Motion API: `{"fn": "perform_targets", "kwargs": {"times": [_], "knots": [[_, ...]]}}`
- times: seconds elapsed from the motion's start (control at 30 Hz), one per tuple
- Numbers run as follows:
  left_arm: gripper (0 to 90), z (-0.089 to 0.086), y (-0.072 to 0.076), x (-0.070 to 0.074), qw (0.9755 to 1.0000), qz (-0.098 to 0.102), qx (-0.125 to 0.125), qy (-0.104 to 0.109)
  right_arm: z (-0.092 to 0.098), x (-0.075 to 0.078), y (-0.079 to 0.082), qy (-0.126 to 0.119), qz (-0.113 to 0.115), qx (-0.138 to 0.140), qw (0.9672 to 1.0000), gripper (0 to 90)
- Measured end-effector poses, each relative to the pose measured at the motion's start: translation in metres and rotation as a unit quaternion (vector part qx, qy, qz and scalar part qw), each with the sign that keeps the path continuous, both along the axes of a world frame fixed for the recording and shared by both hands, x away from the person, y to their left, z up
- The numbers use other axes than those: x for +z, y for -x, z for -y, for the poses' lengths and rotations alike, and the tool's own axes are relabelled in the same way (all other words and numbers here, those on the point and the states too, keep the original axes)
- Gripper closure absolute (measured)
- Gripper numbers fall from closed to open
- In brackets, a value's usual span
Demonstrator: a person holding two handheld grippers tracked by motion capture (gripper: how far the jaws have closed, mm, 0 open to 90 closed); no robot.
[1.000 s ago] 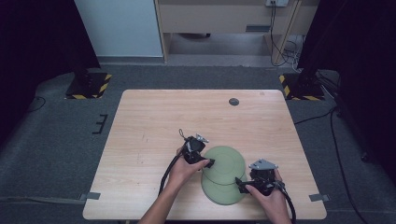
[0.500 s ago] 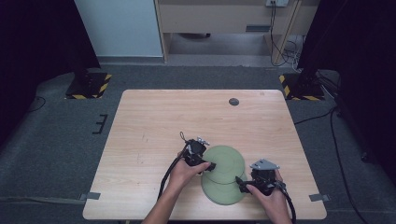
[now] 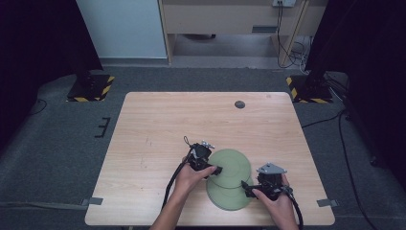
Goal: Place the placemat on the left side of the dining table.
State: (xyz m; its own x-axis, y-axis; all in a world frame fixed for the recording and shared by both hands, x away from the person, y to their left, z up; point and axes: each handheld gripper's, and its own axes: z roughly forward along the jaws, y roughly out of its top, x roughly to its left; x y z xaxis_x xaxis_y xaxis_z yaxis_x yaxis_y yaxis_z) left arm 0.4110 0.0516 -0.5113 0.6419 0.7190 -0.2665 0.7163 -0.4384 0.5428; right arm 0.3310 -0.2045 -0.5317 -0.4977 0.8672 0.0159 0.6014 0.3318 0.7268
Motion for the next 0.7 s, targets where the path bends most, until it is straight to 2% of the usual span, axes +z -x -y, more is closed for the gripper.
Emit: {"fn": "perform_targets", "kwargs": {"times": [0.07,0.13,0.3,0.33,0.53,0.7], "knots": [[27.1,-0.002,-0.001,0.000,0.9999,-0.004,0.007,0.010,0.000,0.000,0.000,0.000,0.000,0.000,1.0000,0.8],[31.8,-0.003,-0.001,0.000,0.9999,0.000,0.008,0.009,0.000,0.000,-0.001,0.001,-0.001,0.002,1.0000,0.8],[35.0,-0.004,0.001,0.003,0.9998,0.013,0.014,0.009,0.000,0.000,0.000,0.001,0.001,0.001,1.0000,0.8],[38.6,-0.005,0.002,0.005,0.9996,0.017,0.019,0.014,0.000,0.000,0.000,0.002,0.001,0.002,1.0000,0.8],[47.0,-0.012,0.001,0.015,0.9978,0.031,0.035,0.047,0.000,0.000,0.000,0.003,0.001,0.001,1.0000,0.8],[51.9,-0.012,0.002,0.017,0.9979,0.038,0.033,0.040,0.000,0.000,0.000,0.003,0.001,0.001,1.0000,0.8]]}}
